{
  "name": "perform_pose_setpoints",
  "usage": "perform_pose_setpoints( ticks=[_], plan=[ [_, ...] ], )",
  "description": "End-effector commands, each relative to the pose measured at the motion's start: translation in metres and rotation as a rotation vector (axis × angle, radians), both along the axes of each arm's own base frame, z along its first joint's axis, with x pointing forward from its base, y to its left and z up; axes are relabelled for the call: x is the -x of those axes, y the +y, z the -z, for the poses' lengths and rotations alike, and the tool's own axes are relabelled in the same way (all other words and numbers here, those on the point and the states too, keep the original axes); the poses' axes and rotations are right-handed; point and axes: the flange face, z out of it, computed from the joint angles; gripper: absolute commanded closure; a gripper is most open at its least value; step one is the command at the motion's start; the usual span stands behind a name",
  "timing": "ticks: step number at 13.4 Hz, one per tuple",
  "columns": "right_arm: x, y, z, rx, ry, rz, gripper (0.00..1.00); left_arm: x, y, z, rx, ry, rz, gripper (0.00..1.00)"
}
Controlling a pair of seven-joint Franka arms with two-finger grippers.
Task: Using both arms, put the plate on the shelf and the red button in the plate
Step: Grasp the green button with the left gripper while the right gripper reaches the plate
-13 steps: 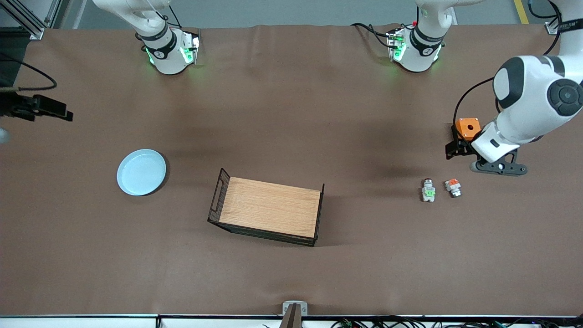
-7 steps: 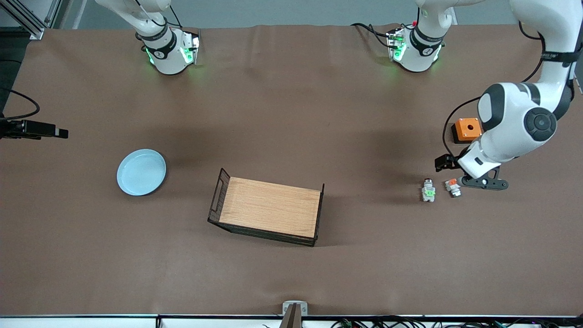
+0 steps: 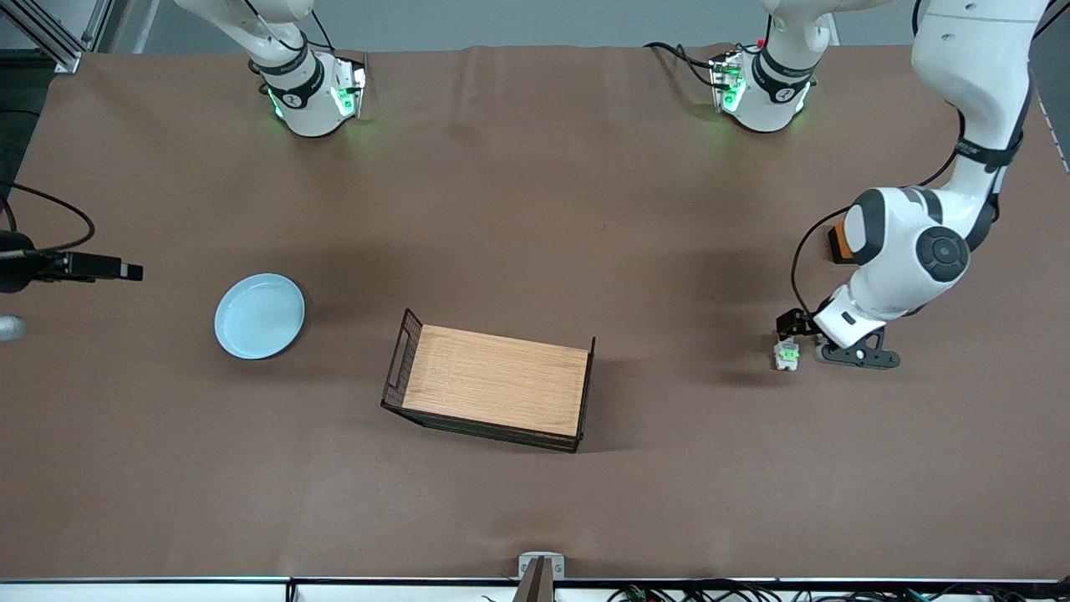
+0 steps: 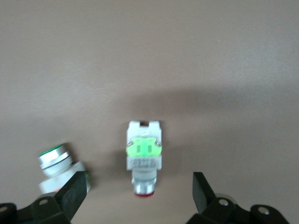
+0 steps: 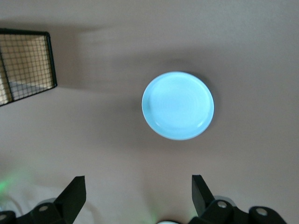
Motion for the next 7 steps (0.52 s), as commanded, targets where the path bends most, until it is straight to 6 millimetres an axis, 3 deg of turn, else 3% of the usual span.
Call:
perform_pose_setpoints(
  ticks=[1, 4, 6, 7],
  plan=[
    [-0.001, 0.017, 0.051, -0.014, -0.033, -0.036, 0.00, 0.005, -0.015, 0.025, 0.016, -0.034, 0.003, 0.00],
    [0.005, 0.015, 0.111, 0.022, -0.071, 0.000, 0.00, 0.006, -0.022, 0.041, 0.018, -0.030, 0.008, 0.00],
    [0.010, 0.016, 0.131, 0.026, -0.060, 0.009, 0.00, 0.007, -0.022, 0.043, 0.015, -0.028, 0.016, 0.00],
    [0.010, 0.016, 0.131, 0.025, -0.059, 0.007, 0.00, 0.007, -0.019, 0.046, 0.013, -0.024, 0.019, 0.00]
  ],
)
